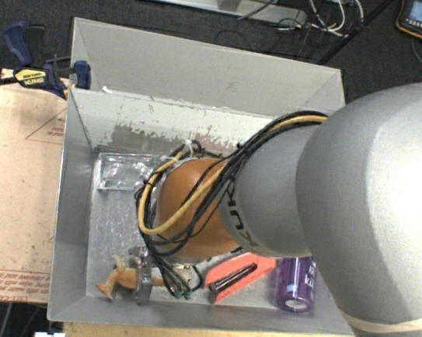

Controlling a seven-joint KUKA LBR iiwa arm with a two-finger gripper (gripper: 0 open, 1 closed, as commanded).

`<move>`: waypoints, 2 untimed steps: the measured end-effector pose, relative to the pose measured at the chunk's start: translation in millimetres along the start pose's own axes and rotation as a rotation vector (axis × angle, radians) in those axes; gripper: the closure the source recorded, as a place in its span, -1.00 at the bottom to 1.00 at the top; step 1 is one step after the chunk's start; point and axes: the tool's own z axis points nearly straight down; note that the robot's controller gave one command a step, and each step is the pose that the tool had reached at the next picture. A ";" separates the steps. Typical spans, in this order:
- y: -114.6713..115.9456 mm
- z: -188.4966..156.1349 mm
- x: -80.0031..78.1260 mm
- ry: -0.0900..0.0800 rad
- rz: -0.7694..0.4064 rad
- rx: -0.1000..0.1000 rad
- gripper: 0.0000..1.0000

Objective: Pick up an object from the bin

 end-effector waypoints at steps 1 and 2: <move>-0.3 -19.0 2.1 0.007 -0.001 0.002 1.00; 0.3 -40.2 0.4 0.000 0.000 0.000 1.00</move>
Offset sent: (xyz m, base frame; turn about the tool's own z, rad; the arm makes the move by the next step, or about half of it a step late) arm 0.0001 0.0000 0.0446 0.0000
